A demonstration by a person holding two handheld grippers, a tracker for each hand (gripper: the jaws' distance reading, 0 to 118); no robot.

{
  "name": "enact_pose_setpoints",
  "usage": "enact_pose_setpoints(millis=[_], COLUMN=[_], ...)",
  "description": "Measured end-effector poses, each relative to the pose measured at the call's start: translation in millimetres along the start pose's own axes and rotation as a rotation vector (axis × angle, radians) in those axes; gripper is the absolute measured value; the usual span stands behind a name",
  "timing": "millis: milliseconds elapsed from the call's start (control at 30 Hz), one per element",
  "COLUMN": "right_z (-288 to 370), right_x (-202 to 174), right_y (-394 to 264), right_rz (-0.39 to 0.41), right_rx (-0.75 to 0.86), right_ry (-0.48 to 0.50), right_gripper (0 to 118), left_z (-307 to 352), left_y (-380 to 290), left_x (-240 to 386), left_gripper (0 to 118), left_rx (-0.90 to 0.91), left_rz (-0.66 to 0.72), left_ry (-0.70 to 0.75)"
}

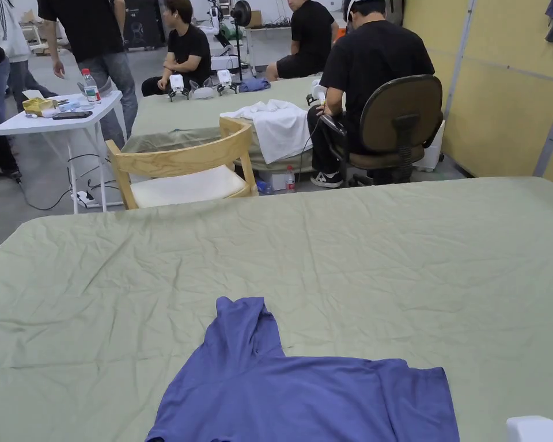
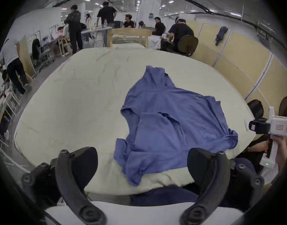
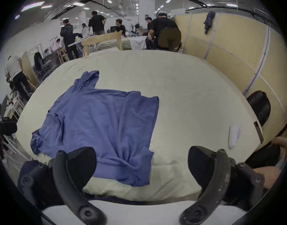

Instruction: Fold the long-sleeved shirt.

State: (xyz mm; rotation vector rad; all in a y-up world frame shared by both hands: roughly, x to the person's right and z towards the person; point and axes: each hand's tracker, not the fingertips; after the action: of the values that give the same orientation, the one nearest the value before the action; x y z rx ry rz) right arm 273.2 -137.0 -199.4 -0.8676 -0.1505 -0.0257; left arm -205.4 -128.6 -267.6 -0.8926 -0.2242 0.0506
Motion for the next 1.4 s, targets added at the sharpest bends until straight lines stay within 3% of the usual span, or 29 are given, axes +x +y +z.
enact_pose_setpoints(millis=[33,67,100,133,167,233,433,467,633,667,700,800,833,933,1067,1167,1200,1233,1267,1300,1367,1400], right_z=[1,7,6,7,10,-8,-29,-29,-43,-47,-50,-74,-76,-76,-98,-125,-137,-150,-168,-186,-207,-219], right_x=[0,-2,-4,-6,-6,-1,-5,-18,-24,-24,-24,-2,2,-3,8,16,19,21,25,26,30,29], right_y=[0,10,11,9,8,7,14,23,33,34,36,28,30,43,63,94,106,116,126,134,148,152], right_rz=[-0.010,-0.019,-0.021,-0.037,-0.031,-0.031,-0.064,-0.014,-0.015,-0.022,-0.028,-0.070,-0.074,-0.078,-0.052,-0.035,-0.026,-0.025,-0.009,0.027,0.079,0.061], right_rx=[0.005,0.026,0.032,0.054,0.084,0.095,0.102,0.098,0.054,0.046,0.038,0.026,0.025,0.018,0.007,-0.009,-0.029,-0.057,-0.098,-0.129,-0.132,-0.147], right_ry=[0.012,0.045,0.035,0.020,-0.039,0.019,0.059,0.116,0.143,0.144,0.142,0.142,0.139,0.120,0.101,0.117,0.122,0.132,0.096,0.058,-0.031,0.001], right_gripper=[105,64,8,3,3,3,3,3,3,3,3,3,3,3,3,7,22,53,103,118,113,114], left_z=[6,7,4,4,-1,-9,-94,-115,-196,-211,-223,-255,-258,-271,-262,-255,-248,-242,-232,-222,-205,-198], left_y=[-2,-1,2,4,10,26,91,106,156,159,162,158,154,150,146,147,149,151,154,155,159,160], left_x=[12,14,19,22,33,39,5,2,6,6,5,11,11,19,30,33,29,32,29,28,31,31], left_gripper=[103,57,0,1,0,0,0,0,0,17,54,97,118,87,3,3,3,3,3,3,3,3], left_rx=[-0.022,-0.006,0.001,0.008,0.023,0.029,0.034,0.026,-0.014,-0.011,-0.012,-0.067,-0.096,-0.165,-0.120,-0.085,-0.079,-0.065,-0.051,-0.028,-0.001,0.012], left_rz=[-0.006,-0.007,-0.010,-0.022,-0.030,-0.002,-0.015,-0.006,0.015,0.015,0.018,-0.033,-0.070,-0.121,-0.201,-0.271,-0.253,-0.222,-0.195,-0.194,-0.206,-0.208], left_ry=[-0.030,-0.031,-0.018,0.067,0.035,-0.032,0.028,0.030,0.008,0.006,0.001,0.066,0.110,0.056,0.036,0.068,0.057,0.011,-0.005,-0.002,-0.021,-0.028])
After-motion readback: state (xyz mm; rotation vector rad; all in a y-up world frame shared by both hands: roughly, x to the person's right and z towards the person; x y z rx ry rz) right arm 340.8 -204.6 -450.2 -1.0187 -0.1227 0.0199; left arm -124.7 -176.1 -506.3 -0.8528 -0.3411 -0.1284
